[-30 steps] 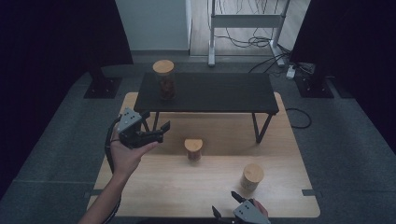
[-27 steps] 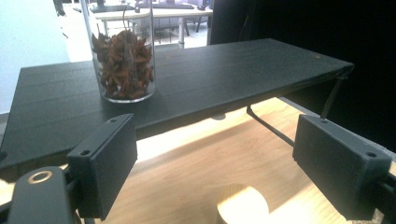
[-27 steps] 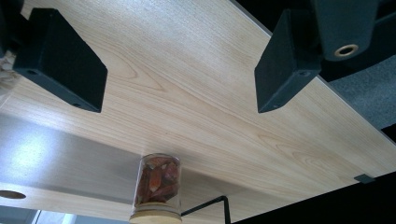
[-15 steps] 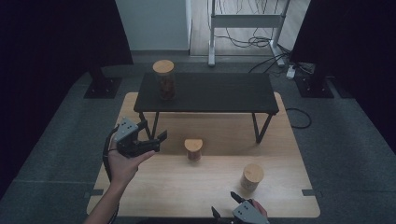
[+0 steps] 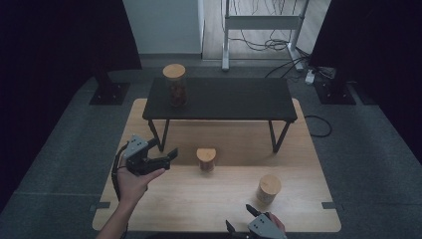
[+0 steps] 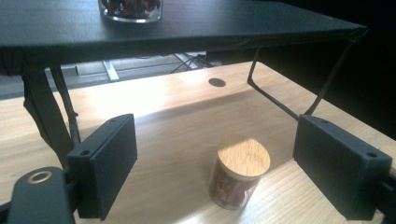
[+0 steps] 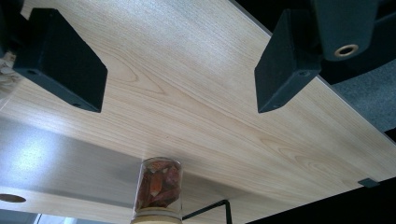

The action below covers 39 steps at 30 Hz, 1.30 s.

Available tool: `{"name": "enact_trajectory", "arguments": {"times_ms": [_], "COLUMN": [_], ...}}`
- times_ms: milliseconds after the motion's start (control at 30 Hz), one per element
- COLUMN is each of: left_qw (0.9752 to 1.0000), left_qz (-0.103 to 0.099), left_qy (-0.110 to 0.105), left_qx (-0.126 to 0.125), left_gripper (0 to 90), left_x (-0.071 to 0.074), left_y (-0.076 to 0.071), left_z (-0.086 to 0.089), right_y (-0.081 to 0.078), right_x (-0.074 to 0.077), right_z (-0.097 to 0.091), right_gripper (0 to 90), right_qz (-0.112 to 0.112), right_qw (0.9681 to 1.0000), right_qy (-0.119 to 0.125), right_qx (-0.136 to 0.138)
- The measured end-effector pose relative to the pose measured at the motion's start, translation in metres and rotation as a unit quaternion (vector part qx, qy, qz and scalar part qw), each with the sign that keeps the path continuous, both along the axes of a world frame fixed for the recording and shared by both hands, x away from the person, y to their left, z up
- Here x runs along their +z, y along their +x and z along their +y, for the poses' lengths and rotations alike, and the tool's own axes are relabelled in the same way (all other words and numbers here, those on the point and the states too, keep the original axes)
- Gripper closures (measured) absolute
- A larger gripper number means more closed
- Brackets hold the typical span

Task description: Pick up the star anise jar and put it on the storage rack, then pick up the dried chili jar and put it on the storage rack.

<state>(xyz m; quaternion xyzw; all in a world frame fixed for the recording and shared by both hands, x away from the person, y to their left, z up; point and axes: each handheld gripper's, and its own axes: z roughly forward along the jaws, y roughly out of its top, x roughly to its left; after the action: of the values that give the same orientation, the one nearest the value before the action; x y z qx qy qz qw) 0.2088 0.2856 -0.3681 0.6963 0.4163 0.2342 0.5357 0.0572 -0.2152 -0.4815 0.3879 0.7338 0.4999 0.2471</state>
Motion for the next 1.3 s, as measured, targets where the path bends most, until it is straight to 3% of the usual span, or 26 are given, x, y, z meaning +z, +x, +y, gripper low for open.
{"name": "enact_trajectory", "arguments": {"times_ms": [667,1067,1300], "left_qw": [0.9995,0.9994,0.9992], "left_qz": [0.029,0.028,0.029], "left_qy": [-0.007,-0.01,-0.015], "left_qx": [-0.015,-0.018,-0.022], "left_gripper": [13.5,13.5,13.4], "left_x": [-0.026,-0.029,-0.034], "left_y": [-0.004,-0.006,-0.006], "left_z": [0.006,0.005,0.006], "right_y": [0.001,0.0,0.002], "right_x": [-0.001,-0.001,0.0], "right_z": [0.002,0.001,0.002], "right_gripper": [16.8,16.7,15.9], "right_qz": [0.004,0.002,-0.001], "right_qw": [1.0,1.0,0.9999], "right_qy": [-0.003,-0.003,0.016], "right_qx": [-0.003,-0.003,-0.005]}}
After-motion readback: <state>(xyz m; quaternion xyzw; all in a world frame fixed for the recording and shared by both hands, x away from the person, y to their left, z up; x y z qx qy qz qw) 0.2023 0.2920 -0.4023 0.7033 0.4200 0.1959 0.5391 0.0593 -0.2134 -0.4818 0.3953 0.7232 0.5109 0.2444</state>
